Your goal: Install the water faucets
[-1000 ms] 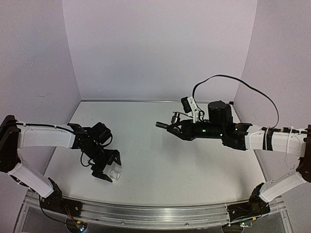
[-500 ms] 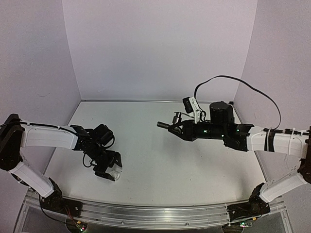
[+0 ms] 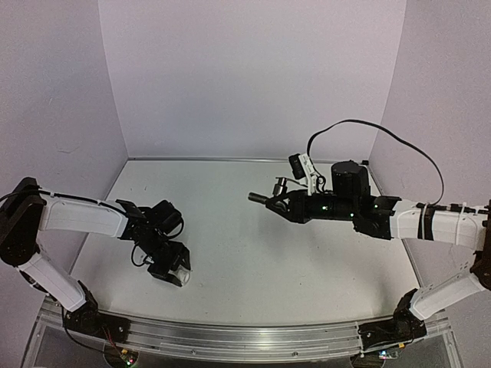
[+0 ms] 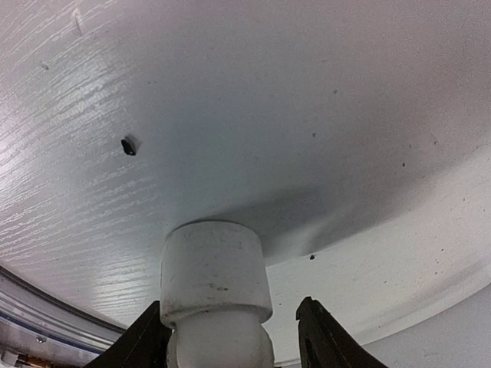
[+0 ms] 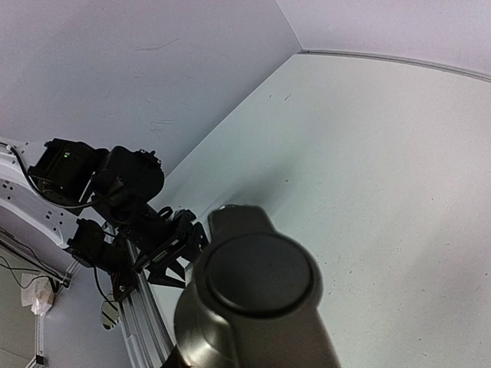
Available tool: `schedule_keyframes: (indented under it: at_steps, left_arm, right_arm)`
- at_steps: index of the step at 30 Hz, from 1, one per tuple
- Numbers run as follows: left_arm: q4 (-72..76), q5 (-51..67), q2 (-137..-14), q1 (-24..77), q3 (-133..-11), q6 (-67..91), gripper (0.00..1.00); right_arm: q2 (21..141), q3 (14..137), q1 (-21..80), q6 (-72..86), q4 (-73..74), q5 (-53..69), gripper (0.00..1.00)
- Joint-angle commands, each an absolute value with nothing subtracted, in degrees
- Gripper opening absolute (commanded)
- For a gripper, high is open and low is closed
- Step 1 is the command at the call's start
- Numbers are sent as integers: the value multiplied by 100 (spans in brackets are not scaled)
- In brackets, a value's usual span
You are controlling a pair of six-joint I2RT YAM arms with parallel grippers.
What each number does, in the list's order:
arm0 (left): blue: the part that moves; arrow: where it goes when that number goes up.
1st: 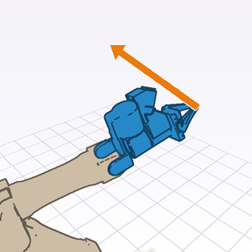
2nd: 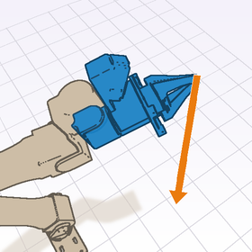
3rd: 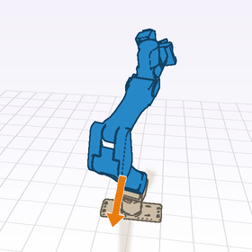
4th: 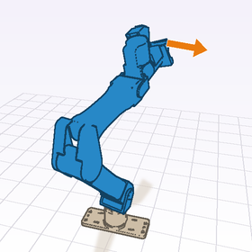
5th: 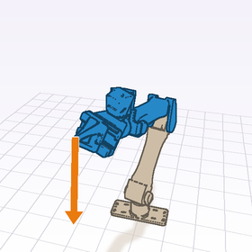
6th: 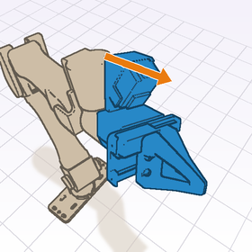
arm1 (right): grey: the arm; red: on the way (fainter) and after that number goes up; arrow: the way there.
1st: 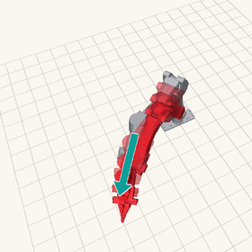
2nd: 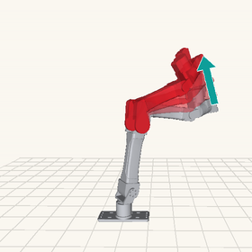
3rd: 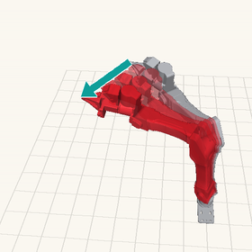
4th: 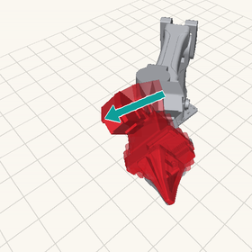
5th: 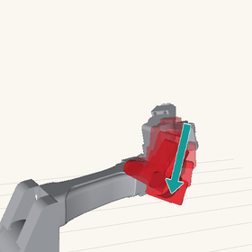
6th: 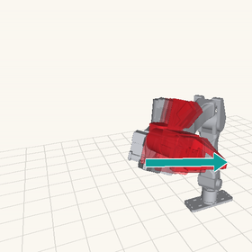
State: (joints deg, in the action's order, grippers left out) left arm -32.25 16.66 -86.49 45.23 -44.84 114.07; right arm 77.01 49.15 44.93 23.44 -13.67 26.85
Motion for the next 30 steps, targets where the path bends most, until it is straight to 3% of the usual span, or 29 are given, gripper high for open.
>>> schedule_keyframes:
  at_steps: [1, 6, 12, 15, 18, 22, 30]
  left_arm:
    - [-3158, 1556, -8651, 4544, -4401, 11780, 54]
    - [-3141, 1452, -8591, 4544, -4451, 11731, 34]
    - [-2998, 1072, -8438, 4479, -4750, 10977, 0]
    - [-2157, 987, -8248, 4235, -5061, 9489, 0]
    - [-1248, 1306, -8051, 4039, -5553, 7013, 0]
    - [-1028, 2617, -7720, 4026, -6253, 3640, 0]
    - [-1503, 4972, -6758, 3902, -6036, 339, 0]
  right_arm:
    - [7540, 4969, 4501, 2329, -1731, 2654, 0]
    - [7624, 5008, 4498, 2336, -1731, 2679, 0]
    - [7707, 5046, 4502, 2206, -1710, 2681, 0]
    - [7725, 5159, 4497, 1783, -1454, 2564, 0]
    - [7748, 5286, 4503, 1118, -1226, 2596, 0]
    - [7899, 5663, 4502, 48, -832, 2500, 0]
    - [7862, 6394, 4510, -1704, -518, 3705, 0]
